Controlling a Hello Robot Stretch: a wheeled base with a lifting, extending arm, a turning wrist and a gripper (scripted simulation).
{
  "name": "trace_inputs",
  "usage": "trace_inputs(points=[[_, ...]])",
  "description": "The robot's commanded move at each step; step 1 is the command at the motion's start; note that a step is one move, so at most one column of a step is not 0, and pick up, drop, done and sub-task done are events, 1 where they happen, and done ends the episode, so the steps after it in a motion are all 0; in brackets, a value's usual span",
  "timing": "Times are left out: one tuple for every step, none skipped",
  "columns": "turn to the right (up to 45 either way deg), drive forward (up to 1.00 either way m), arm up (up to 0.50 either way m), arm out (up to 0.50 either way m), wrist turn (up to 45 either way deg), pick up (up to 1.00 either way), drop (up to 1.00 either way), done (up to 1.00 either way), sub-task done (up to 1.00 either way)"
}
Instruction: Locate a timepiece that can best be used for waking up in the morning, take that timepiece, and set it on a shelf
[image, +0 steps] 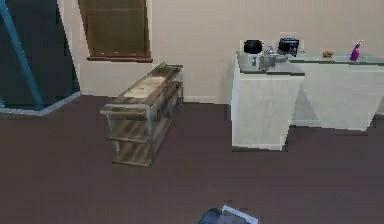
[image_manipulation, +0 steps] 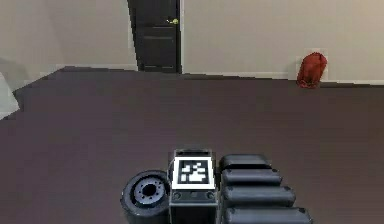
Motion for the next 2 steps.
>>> trace_inputs(points=[[0.0, 1.0, 0.0, 0.0, 0.0, 0.0, 0.0, 0.0, 0.0], [0.0, 1.0, 0.0, 0.0, 0.0, 0.0, 0.0, 0.0, 0.0]])
